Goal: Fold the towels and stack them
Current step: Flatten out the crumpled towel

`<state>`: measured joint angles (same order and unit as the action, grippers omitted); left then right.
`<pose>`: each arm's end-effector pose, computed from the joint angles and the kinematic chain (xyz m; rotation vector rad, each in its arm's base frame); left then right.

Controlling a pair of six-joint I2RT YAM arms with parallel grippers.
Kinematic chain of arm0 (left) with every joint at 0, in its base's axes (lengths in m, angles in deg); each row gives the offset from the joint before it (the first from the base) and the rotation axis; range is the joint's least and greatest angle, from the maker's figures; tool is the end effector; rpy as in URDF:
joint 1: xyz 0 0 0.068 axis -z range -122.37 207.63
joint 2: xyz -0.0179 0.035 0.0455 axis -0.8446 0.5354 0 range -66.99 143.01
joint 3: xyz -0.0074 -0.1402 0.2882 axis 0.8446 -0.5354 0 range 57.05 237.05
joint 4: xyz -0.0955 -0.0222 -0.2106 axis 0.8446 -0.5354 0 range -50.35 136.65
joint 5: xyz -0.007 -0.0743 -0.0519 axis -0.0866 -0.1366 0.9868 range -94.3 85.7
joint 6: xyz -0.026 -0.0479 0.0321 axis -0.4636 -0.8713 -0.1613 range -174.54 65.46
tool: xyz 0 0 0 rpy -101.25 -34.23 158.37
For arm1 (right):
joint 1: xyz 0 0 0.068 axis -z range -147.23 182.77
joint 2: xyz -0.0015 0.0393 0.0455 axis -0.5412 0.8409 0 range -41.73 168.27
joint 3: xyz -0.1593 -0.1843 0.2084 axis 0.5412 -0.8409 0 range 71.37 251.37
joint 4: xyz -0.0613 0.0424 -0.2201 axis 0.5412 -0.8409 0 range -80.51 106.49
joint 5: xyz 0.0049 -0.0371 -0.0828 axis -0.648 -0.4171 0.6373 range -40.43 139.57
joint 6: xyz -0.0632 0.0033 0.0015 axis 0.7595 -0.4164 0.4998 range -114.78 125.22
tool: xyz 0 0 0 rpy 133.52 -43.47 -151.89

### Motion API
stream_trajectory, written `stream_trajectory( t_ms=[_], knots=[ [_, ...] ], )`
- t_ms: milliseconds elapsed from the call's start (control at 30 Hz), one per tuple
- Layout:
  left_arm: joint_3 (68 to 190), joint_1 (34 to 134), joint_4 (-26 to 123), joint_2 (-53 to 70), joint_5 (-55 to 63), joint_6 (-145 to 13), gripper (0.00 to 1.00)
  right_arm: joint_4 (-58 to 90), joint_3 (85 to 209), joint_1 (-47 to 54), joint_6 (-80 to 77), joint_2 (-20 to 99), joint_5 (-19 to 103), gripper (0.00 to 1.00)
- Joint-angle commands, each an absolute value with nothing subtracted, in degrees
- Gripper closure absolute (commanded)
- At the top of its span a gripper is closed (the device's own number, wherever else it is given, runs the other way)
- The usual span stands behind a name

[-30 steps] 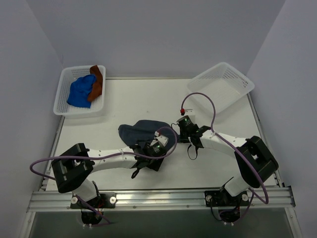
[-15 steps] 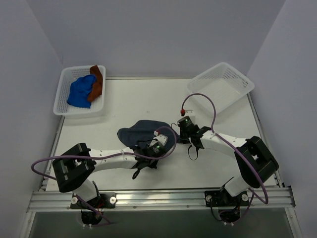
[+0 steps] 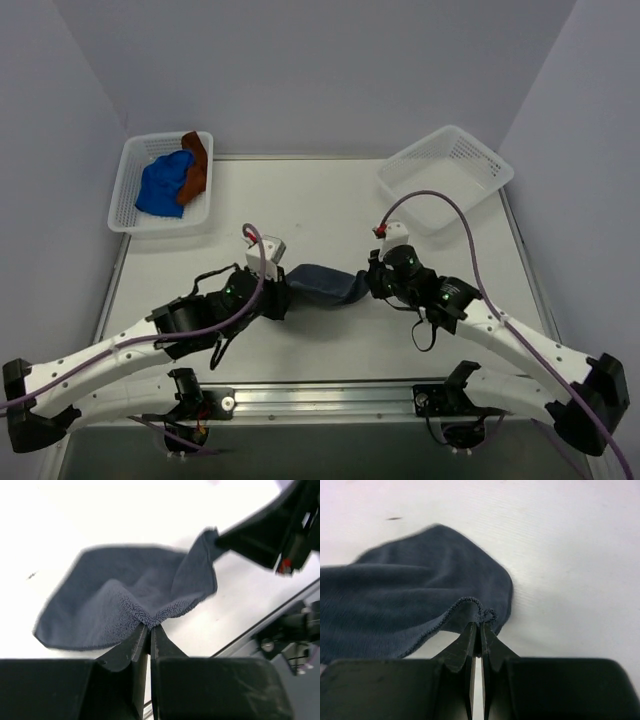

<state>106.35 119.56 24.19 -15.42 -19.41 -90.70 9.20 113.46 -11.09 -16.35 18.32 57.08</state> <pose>0.0822 -0.1274 0.3596 0.2916 2.0660 -0.8247 0.1457 0.1312 0.3239 -0.3136 2.0343 0.5910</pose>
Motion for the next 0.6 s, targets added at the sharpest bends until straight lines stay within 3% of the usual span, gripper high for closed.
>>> stream_trajectory(
  t_ms=[0,300,567],
  knots=[
    [111.0,119.9,18.7,-20.1,-20.8,-88.3,0.98,3.3,117.4,-16.5,-14.3,10.6,54.5,1.00],
    [116.7,119.9,16.8,-29.2,-13.3,-85.6,0.98,2.2,124.8,-23.6,-10.9,-5.7,45.6,1.00],
    [115.9,119.9,15.4,-26.4,-22.2,-88.9,0.98,-1.5,124.7,-23.6,-13.8,-4.6,56.1,1.00]
  ],
)
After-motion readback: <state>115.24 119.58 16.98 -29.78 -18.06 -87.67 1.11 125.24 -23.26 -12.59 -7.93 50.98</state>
